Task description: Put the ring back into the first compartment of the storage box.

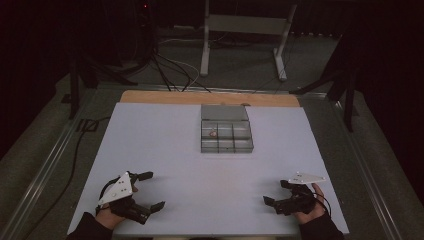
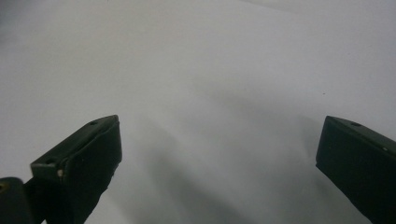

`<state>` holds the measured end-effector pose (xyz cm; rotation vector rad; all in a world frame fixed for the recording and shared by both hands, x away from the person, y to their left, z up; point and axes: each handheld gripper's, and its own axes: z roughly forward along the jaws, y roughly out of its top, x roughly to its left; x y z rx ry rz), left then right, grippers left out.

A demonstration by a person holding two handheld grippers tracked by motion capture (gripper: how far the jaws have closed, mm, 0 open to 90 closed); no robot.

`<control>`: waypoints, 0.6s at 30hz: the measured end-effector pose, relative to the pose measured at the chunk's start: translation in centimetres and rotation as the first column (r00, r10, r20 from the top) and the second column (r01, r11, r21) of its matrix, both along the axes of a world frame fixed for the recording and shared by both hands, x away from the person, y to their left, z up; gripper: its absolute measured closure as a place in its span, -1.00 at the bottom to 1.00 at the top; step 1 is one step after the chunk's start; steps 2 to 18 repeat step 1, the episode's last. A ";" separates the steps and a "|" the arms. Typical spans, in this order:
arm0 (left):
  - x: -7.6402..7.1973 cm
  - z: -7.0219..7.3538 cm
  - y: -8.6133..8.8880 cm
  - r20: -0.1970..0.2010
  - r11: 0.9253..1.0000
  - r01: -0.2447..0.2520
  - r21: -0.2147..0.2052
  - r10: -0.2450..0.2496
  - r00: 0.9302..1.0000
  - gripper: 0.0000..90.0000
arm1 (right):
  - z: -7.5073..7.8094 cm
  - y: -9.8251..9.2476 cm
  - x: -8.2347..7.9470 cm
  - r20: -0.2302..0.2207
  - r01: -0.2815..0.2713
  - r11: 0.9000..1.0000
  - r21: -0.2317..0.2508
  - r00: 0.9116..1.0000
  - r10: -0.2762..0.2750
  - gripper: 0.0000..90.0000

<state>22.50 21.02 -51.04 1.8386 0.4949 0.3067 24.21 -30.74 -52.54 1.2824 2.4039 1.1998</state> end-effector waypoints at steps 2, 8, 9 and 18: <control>0.0 0.0 0.0 0.000 1.000 -0.001 -0.001 0.001 1.000 -0.99 | 0.0 0.0 0.0 -0.002 0.001 1.000 0.002 1.000 -0.001 -1.00; 0.0 0.0 0.0 0.000 1.000 -0.001 -0.001 0.001 1.000 -0.99 | 0.0 0.0 0.0 -0.002 0.001 1.000 0.002 1.000 -0.001 -1.00; 0.0 0.0 0.0 0.000 1.000 -0.001 -0.001 0.001 1.000 -0.99 | 0.0 0.0 0.0 -0.002 0.001 1.000 0.002 1.000 -0.001 -1.00; 0.0 0.0 0.0 0.000 1.000 -0.001 -0.001 0.001 1.000 -0.99 | 0.0 0.0 0.0 -0.002 0.001 1.000 0.002 1.000 -0.001 -1.00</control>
